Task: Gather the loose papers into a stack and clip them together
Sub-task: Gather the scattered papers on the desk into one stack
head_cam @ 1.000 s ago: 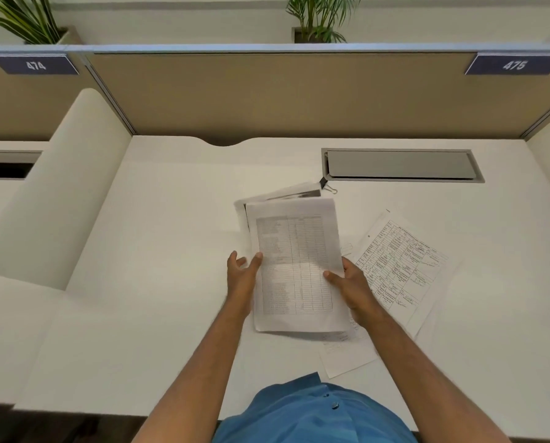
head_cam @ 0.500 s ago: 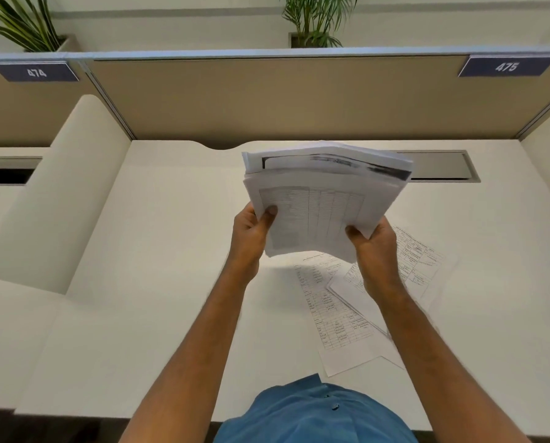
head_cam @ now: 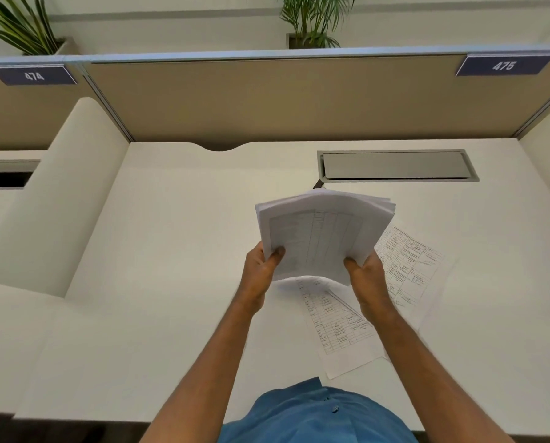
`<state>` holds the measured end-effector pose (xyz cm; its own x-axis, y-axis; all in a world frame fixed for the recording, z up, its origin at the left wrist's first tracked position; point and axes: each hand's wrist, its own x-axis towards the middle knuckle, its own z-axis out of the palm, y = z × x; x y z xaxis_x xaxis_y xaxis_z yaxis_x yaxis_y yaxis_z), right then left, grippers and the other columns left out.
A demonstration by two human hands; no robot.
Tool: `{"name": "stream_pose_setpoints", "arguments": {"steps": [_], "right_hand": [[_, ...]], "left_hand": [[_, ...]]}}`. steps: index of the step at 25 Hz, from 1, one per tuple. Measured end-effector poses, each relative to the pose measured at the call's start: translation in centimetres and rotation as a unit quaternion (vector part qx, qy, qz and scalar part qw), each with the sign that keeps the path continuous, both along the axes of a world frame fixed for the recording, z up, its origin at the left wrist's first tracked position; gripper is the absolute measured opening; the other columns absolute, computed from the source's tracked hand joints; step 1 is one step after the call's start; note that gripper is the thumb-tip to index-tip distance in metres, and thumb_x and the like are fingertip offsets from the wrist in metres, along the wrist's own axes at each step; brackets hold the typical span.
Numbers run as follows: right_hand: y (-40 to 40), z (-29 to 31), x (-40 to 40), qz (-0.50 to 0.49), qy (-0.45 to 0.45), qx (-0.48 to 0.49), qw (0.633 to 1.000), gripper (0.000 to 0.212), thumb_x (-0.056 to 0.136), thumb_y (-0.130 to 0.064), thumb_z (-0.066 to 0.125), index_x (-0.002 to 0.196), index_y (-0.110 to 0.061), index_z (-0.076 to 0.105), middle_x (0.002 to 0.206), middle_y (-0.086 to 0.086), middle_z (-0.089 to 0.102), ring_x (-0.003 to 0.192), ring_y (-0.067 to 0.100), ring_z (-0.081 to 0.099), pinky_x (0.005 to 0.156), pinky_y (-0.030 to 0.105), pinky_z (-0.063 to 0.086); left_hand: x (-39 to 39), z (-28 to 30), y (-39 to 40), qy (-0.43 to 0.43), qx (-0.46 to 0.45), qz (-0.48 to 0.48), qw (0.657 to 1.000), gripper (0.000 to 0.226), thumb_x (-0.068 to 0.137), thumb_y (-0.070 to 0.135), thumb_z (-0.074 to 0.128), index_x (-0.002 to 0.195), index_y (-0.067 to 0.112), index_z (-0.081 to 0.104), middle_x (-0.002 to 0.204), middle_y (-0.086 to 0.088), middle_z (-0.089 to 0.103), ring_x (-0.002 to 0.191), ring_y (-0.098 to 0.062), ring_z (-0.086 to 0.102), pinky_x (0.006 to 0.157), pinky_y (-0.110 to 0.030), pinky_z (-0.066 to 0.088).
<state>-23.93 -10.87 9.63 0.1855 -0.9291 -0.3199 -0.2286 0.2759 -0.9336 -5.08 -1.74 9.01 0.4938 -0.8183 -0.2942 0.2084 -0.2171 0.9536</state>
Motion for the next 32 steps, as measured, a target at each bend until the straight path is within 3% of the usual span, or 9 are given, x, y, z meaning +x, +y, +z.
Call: {"name": "stream_pose_setpoints", "arguments": {"steps": [3,7,13,17,19,21,23,26,32], "right_hand": [[-0.2,-0.5,0.0,0.012,0.003,0.0,1.0,0.039,0.097,0.002,0.053,0.131,-0.018,0.051,0.108,-0.011,0.062,0.102,0.006,0.057,0.076,0.017,0.045],[0.1,-1.7,0.3,0.043,0.016,0.007,0.999,0.041,0.101,-0.003,0.049,0.139,-0.019,0.049,0.112,-0.009,0.061,0.11,0.016,0.058,0.077,0.016,0.045],[-1.1,-1.5,-1.2,0.021,0.024,-0.02,0.999,0.019,0.101,-0.016,0.057,0.118,-0.024,0.058,0.11,-0.009,0.069,0.099,0.008,0.067,0.074,0.021,0.054],[-2.1,-5.2,-4.2,-0.042,0.092,0.005,0.995,0.02,0.095,-0.019,0.067,0.115,-0.021,0.063,0.121,0.004,0.066,0.109,0.021,0.065,0.085,0.031,0.053],[-2.6,-7.6,-6.8,-0.106,0.228,0.014,0.968,0.038,0.088,-0.026,0.075,0.122,-0.017,0.061,0.135,0.013,0.056,0.122,0.033,0.054,0.095,0.042,0.05],[-2.9,-9.0,-9.5,-0.145,0.35,0.061,0.923,0.073,0.08,-0.04,0.082,0.138,-0.011,0.049,0.15,0.017,0.04,0.133,0.041,0.039,0.104,0.054,0.043],[-3.1,-9.5,-11.3,-0.139,0.409,0.1,0.896,0.1,0.072,-0.056,0.083,0.148,-0.009,0.036,0.155,0.017,0.032,0.137,0.041,0.033,0.107,0.057,0.039],[-4.1,-9.4,-12.0,-0.135,0.436,0.126,0.881,0.117,0.064,-0.063,0.085,0.148,-0.005,0.028,0.151,0.02,0.032,0.135,0.039,0.032,0.103,0.059,0.038],[-6.0,-9.2,-12.3,-0.175,0.358,0.171,0.901,0.108,0.064,-0.026,0.096,0.143,-0.001,0.026,0.145,0.025,0.036,0.129,0.044,0.043,0.097,0.055,0.048]], "left_hand": [[0.6,-0.7,-0.3,0.006,0.007,-0.008,1.0,0.023,0.101,0.022,0.062,0.123,0.029,0.067,0.122,0.0,0.073,0.118,-0.023,0.065,0.097,-0.038,0.057],[0.2,-2.9,-0.2,0.001,0.061,-0.008,0.998,0.029,0.102,0.022,0.062,0.131,0.023,0.064,0.126,0.0,0.071,0.123,-0.026,0.063,0.107,-0.046,0.053],[0.9,-2.0,-1.9,-0.047,0.034,-0.029,0.998,0.028,0.104,0.032,0.057,0.127,0.021,0.068,0.119,0.001,0.076,0.109,-0.019,0.072,0.092,-0.038,0.061],[0.1,-4.4,-2.7,-0.033,0.104,-0.013,0.994,0.019,0.104,0.024,0.056,0.117,0.025,0.07,0.115,0.001,0.076,0.106,-0.02,0.071,0.095,-0.04,0.059],[0.0,-6.4,-2.0,-0.02,0.136,0.001,0.99,0.024,0.104,0.02,0.056,0.123,0.018,0.07,0.12,-0.006,0.074,0.106,-0.022,0.07,0.096,-0.041,0.058],[0.1,-8.2,-0.9,-0.018,0.17,0.012,0.985,0.028,0.103,0.018,0.057,0.128,0.012,0.068,0.123,-0.009,0.073,0.108,-0.026,0.069,0.099,-0.043,0.057],[0.3,-9.4,-0.1,-0.022,0.197,0.022,0.98,0.031,0.103,0.018,0.057,0.131,0.01,0.066,0.124,-0.01,0.072,0.109,-0.027,0.068,0.099,-0.041,0.056],[0.4,-9.8,0.1,-0.02,0.209,0.023,0.977,0.031,0.104,0.018,0.056,0.132,0.01,0.065,0.123,-0.007,0.071,0.108,-0.026,0.068,0.098,-0.039,0.055],[0.6,-9.8,0.1,-0.021,0.219,0.009,0.975,0.034,0.104,0.018,0.055,0.137,0.009,0.062,0.128,-0.008,0.07,0.114,-0.028,0.067,0.102,-0.042,0.054]]}}
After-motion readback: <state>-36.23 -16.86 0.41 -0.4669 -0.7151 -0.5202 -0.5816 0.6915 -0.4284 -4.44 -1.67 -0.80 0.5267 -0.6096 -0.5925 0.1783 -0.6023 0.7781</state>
